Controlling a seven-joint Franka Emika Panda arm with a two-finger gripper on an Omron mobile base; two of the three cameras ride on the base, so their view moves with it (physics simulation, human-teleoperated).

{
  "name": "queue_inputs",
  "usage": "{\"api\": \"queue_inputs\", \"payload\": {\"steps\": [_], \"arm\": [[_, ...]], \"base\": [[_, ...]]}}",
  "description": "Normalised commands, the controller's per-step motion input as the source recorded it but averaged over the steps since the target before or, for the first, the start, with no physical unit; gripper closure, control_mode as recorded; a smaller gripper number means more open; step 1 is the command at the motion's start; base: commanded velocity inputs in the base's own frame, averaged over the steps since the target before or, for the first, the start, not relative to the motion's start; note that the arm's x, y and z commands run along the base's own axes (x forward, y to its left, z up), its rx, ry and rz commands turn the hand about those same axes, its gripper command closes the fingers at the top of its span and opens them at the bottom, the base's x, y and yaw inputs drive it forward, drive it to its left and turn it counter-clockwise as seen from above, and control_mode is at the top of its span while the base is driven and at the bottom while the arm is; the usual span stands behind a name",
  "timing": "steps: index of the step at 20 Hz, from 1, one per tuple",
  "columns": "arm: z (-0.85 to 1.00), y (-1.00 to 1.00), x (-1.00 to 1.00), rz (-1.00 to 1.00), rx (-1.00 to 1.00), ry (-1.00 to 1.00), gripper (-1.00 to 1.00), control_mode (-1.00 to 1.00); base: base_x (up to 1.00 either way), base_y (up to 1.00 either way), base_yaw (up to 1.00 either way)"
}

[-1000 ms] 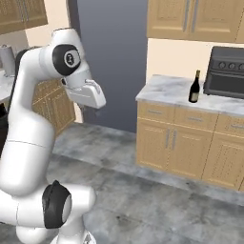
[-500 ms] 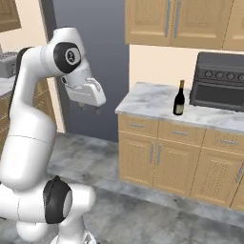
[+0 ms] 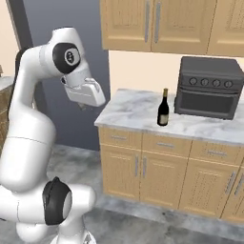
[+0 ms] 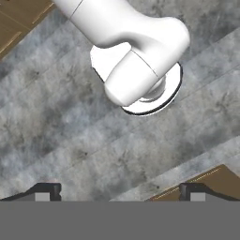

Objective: There is a wine glass and glass cup on the dining counter. Place the wine bottle next to the wine glass and the juice bottle next to the glass cup.

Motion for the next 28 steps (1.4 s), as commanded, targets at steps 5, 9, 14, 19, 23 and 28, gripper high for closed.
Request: {"api": "queue_inputs", "payload": {"steps": [5, 9, 14, 19, 23, 28], "arm": [[0.00, 0.00, 0.00, 0.00, 0.00, 0.00, -1.00, 1.00], [0.00, 0.00, 0.00, 0.00, 0.00, 0.00, -1.00, 1.00], [0.00, 0.00, 0.00, 0.00, 0.00, 0.00, -1.00, 1.00], [0.00, 0.00, 0.00, 0.00, 0.00, 0.00, -1.00, 1.00], [0.00, 0.00, 0.00, 0.00, 0.00, 0.00, -1.00, 1.00], [0.00, 0.00, 0.00, 0.00, 0.00, 0.00, -1.00, 1.00]], "base": [[0.81, -0.33, -0.13], [0.53, -0.45, -0.12], [0.17, -0.21, -0.17], [0.41, -0.07, -0.24], [0.52, -0.07, -0.25], [0.56, -0.02, -0.19]]}}
